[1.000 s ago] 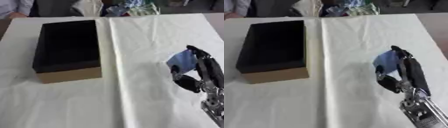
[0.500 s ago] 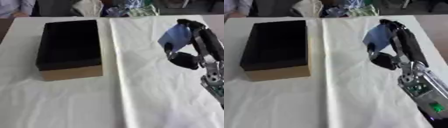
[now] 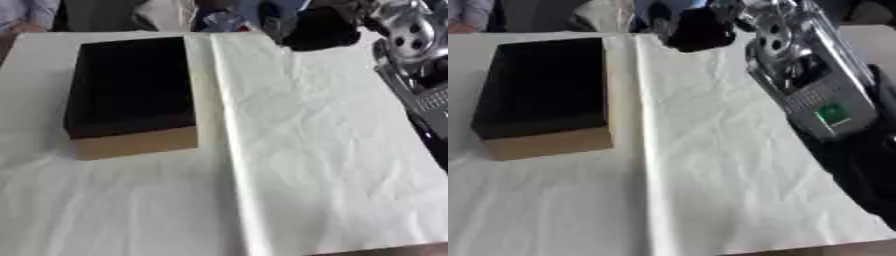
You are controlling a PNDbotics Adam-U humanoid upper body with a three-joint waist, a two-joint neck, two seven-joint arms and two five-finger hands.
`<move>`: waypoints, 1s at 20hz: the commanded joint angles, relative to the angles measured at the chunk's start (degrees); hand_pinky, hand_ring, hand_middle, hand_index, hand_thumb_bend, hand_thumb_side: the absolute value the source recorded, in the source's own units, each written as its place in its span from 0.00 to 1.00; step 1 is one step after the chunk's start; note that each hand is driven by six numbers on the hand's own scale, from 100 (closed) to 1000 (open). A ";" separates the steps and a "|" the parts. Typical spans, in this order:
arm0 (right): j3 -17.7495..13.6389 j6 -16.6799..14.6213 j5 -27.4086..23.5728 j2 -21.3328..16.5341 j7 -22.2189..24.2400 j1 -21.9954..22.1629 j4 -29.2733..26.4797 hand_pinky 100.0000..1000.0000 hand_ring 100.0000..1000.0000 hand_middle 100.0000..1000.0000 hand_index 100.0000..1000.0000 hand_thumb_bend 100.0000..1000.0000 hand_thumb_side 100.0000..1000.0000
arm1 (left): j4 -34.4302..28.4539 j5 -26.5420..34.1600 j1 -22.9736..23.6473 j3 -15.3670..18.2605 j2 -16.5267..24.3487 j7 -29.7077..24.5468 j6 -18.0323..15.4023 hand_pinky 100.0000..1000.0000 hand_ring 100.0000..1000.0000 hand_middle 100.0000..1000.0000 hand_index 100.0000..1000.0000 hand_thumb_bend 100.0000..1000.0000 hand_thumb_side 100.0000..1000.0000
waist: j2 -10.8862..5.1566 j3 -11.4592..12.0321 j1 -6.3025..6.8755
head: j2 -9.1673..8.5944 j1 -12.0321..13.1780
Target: Pick up objects on the table and place them in the box.
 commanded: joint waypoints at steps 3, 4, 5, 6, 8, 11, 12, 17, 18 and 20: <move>1.29 3.33 3.64 3.58 6.19 -5.98 -0.55 0.57 0.58 0.61 0.83 0.00 0.00 | -1.07 0.26 0.11 -0.38 1.05 -0.40 -0.14 1.00 0.66 0.65 0.85 0.00 0.58 | -1.32 0.99 0.22 | 0.79 0.04; 1.56 4.16 4.51 4.34 7.16 -6.77 -0.48 0.57 0.58 0.61 0.83 0.00 0.00 | -1.07 0.31 0.13 -0.45 1.01 -0.48 -0.12 1.00 0.66 0.65 0.85 0.00 0.58 | -1.34 1.24 0.22 | 0.82 0.09; 2.02 4.98 5.46 5.47 8.23 -7.85 0.32 0.57 0.58 0.61 0.83 0.00 0.00 | -1.07 0.38 0.13 -0.56 0.96 -0.60 -0.09 1.00 0.66 0.65 0.85 0.00 0.58 | -1.37 1.68 0.22 | 0.81 0.08; 2.49 5.45 6.37 6.57 9.18 -8.88 1.49 0.57 0.58 0.61 0.83 0.00 0.00 | -1.07 0.45 0.12 -0.63 0.92 -0.70 -0.07 1.00 0.66 0.65 0.85 0.00 0.58 | -1.39 2.03 0.22 | 0.80 0.07; 3.38 5.46 7.85 8.95 10.56 -10.87 4.48 0.58 0.58 0.61 0.82 0.00 0.00 | -1.07 0.60 0.09 -0.76 0.88 -0.88 -0.06 1.00 0.66 0.65 0.85 0.00 0.58 | -1.44 2.82 0.19 | 0.76 -0.04; 4.76 4.33 9.41 12.43 12.08 -13.56 9.78 0.58 0.59 0.61 0.82 0.00 0.00 | -1.07 0.81 0.00 -0.93 0.86 -1.12 -0.03 1.00 0.66 0.65 0.85 0.00 0.58 | -1.47 3.83 0.05 | 0.75 -0.45; 5.21 3.77 9.75 13.50 12.56 -14.40 11.61 0.58 0.59 0.61 0.82 0.00 0.00 | -1.07 0.87 -0.03 -0.98 0.85 -1.18 -0.01 1.00 0.66 0.65 0.85 0.00 0.58 | -1.46 4.07 0.01 | 0.74 -0.61; 7.48 1.19 11.12 17.78 15.50 -17.71 20.40 0.59 0.60 0.62 0.82 0.00 0.00 | -1.07 1.14 -0.29 -1.22 0.87 -1.52 0.08 1.00 0.66 0.65 0.85 0.00 0.58 | -1.30 4.99 -0.24 | 0.58 -1.33; 7.78 0.74 11.44 18.35 16.06 -18.12 21.81 0.59 0.60 0.62 0.81 0.00 0.00 | -1.07 1.18 -0.35 -1.25 0.87 -1.58 0.08 1.00 0.66 0.65 0.85 0.00 0.58 | -1.25 5.11 -0.28 | 0.53 -1.45; 8.07 -0.16 11.90 19.24 16.98 -18.66 24.28 0.60 0.61 0.62 0.81 0.00 0.00 | -1.07 1.26 -0.41 -1.32 0.83 -1.69 0.14 1.00 0.66 0.65 0.85 0.00 0.59 | -1.15 5.33 -0.32 | 0.45 -1.64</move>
